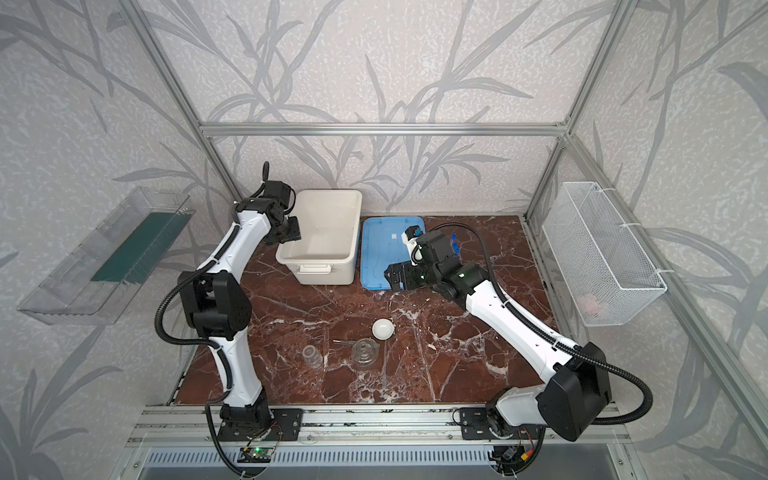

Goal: Organize the chemistry lab equipment
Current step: 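Close the left gripper on the bin rim while the right gripper approaches the bin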

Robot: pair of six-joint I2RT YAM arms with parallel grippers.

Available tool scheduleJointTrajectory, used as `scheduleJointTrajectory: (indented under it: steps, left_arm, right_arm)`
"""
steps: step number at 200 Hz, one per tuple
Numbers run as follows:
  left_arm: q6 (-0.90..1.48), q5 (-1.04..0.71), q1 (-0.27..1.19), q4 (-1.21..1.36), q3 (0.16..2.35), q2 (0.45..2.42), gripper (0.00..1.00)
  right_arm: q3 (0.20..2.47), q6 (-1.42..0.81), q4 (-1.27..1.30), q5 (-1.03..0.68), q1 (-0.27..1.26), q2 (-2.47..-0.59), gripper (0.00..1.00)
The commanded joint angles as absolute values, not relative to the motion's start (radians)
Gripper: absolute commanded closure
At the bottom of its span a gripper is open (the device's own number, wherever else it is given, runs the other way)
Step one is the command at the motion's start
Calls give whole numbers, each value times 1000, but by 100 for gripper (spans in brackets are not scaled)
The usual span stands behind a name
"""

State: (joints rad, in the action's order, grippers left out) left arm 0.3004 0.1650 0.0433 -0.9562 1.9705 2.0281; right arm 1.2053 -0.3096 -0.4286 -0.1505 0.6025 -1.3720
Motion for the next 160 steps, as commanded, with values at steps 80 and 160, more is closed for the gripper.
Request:
scheduleJointTrajectory:
  steps: [80, 160]
  left_arm:
    - [339, 148, 31, -1036, 1998, 2004, 85]
    - [577, 121, 43, -994, 1683, 1714, 92]
  right_arm:
    - [1220, -305, -417, -159, 606, -1368, 1]
    - [1205, -325, -431, -204, 611, -1350, 0]
